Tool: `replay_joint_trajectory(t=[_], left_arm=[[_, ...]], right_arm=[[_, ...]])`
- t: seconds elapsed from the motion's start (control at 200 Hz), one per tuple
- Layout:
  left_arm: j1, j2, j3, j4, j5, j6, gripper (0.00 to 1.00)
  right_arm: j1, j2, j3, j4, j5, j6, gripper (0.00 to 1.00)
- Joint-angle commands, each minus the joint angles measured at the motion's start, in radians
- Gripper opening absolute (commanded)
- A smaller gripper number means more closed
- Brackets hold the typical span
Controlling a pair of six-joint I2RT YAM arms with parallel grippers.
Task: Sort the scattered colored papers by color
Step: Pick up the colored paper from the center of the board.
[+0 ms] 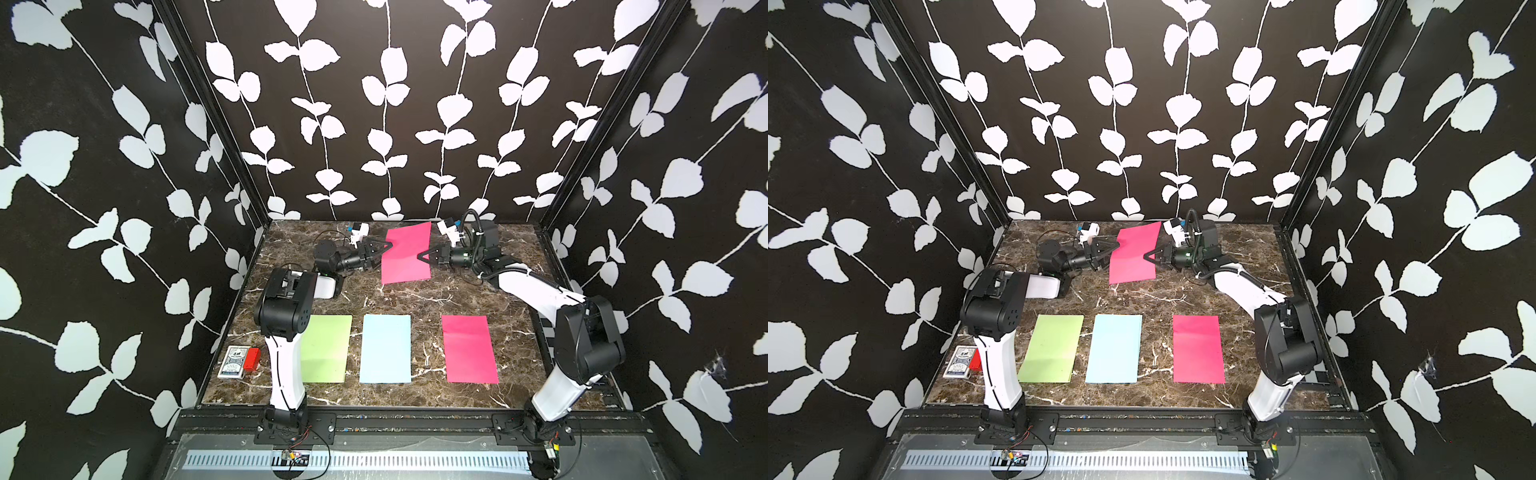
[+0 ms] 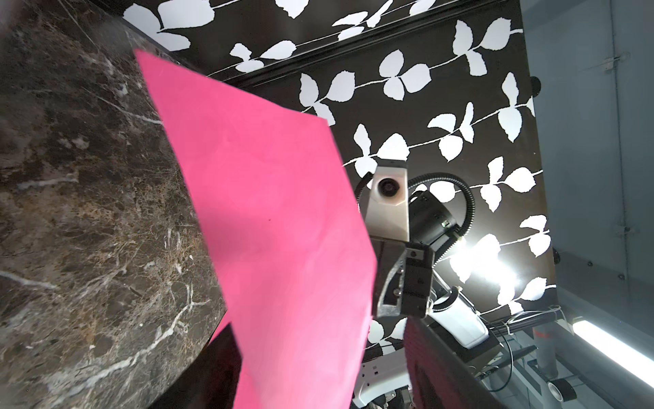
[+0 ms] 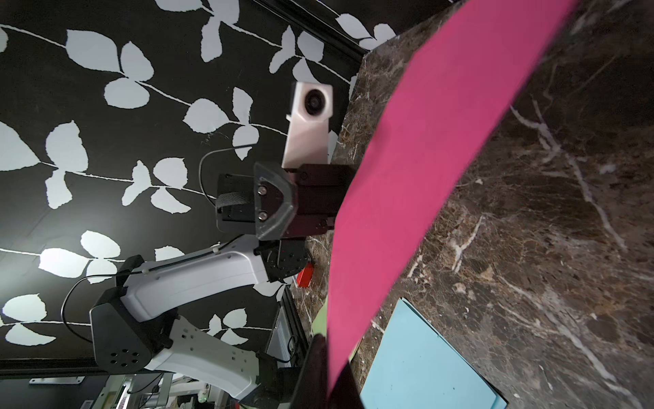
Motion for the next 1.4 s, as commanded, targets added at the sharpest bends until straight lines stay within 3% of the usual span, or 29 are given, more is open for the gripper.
replay_joint_trajectory(t=[0.0, 0.22, 0.49, 0.61, 1.105, 1.396], left_arm=[[-0.008, 0.011, -0.011, 0.070, -0.002, -0.018, 0.73], [-0.009, -0.030, -0.016, 0.043, 0.047, 0.012, 0.66], [-0.008, -0.171, -0.030, -0.383, 0.091, 0.367, 0.68], [-0.008, -0.206, -0.024, -0.518, 0.095, 0.469, 0.67], [-0.007, -0.191, -0.028, -0.505, 0.095, 0.463, 0.45], [-0.007, -0.194, -0.027, -0.524, 0.101, 0.476, 0.47]], right_arm=[[0.013, 0.024, 0.086, 0.007, -0.018, -0.017, 0.00], [0.018, 0.066, 0.126, -0.108, -0.032, -0.090, 0.00], [0.017, 0.073, 0.130, -0.253, -0.026, -0.201, 0.00], [0.019, 0.065, 0.120, -0.277, -0.023, -0.230, 0.00], [0.005, 0.042, 0.091, -0.291, -0.002, -0.251, 0.00], [-0.007, 0.030, 0.075, -0.298, 0.005, -0.258, 0.00]])
